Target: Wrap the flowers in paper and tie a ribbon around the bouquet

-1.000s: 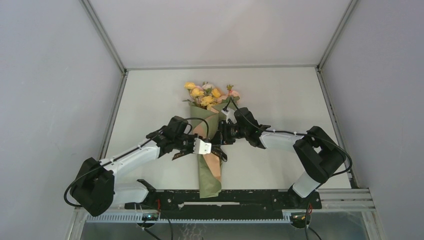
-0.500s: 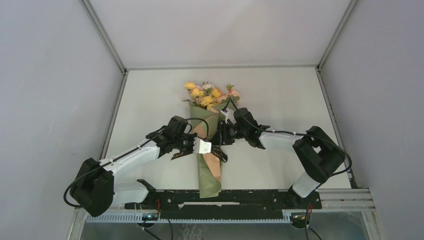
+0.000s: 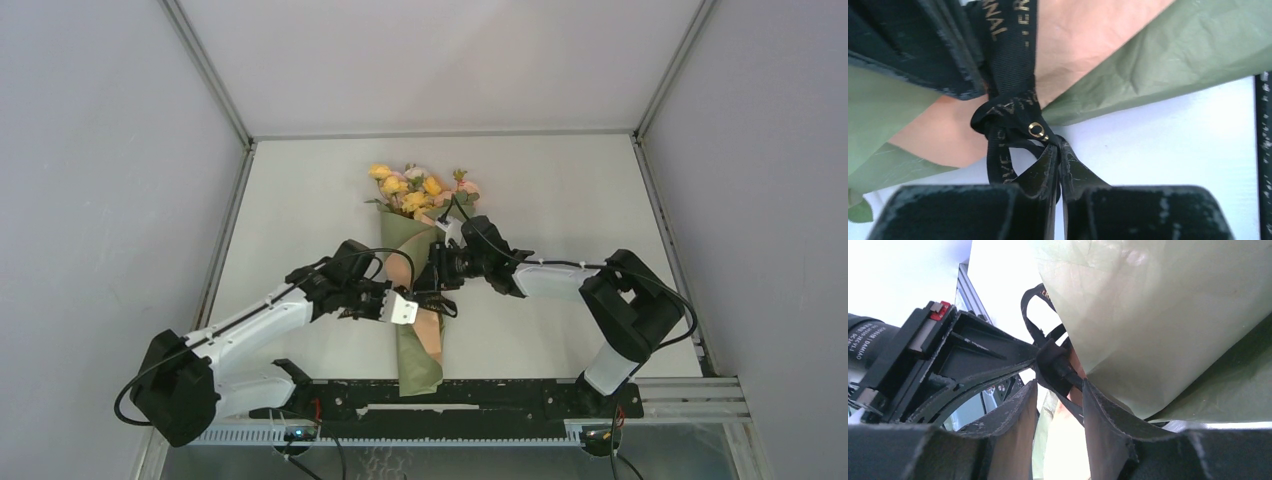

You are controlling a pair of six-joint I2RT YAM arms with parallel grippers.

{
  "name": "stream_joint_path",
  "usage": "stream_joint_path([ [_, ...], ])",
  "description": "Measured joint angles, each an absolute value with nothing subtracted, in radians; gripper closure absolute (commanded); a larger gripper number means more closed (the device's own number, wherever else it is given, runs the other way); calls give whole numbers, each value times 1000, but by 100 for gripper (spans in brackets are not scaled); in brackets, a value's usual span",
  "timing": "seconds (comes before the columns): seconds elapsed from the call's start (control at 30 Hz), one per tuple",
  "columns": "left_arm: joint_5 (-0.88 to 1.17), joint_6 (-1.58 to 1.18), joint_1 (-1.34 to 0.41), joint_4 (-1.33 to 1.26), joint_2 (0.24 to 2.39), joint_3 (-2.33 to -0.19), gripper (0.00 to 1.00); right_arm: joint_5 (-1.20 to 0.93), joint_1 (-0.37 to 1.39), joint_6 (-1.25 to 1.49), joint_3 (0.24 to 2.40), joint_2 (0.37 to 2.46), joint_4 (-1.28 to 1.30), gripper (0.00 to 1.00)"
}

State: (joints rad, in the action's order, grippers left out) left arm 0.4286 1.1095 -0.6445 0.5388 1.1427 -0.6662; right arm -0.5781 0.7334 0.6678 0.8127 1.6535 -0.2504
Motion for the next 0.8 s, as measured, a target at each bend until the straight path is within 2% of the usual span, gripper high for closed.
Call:
stream_joint_path([
  [0.17, 433, 1142, -653, 627, 1142, -670, 99, -567, 733, 665, 813, 1654, -236, 53],
  [0.5, 448, 1183, -653, 760, 1119, -697, 100, -527, 700, 577, 813, 1541, -83, 49],
  [0.57, 447, 1222, -653, 810, 1119, -698, 100, -512, 695, 559, 812, 1518, -52, 45],
  [0.6, 446, 1242, -653, 839, 1121, -698, 100, -506, 691, 551, 811, 1507, -39, 39],
  [0.67, 444, 1264, -655, 868, 1124, -698, 100, -501, 678, 540, 804, 1488, -20, 33],
  [0.8, 439, 1286, -675, 891, 1126, -698, 100, -501, 655, 529, 767, 1466, 14, 29],
])
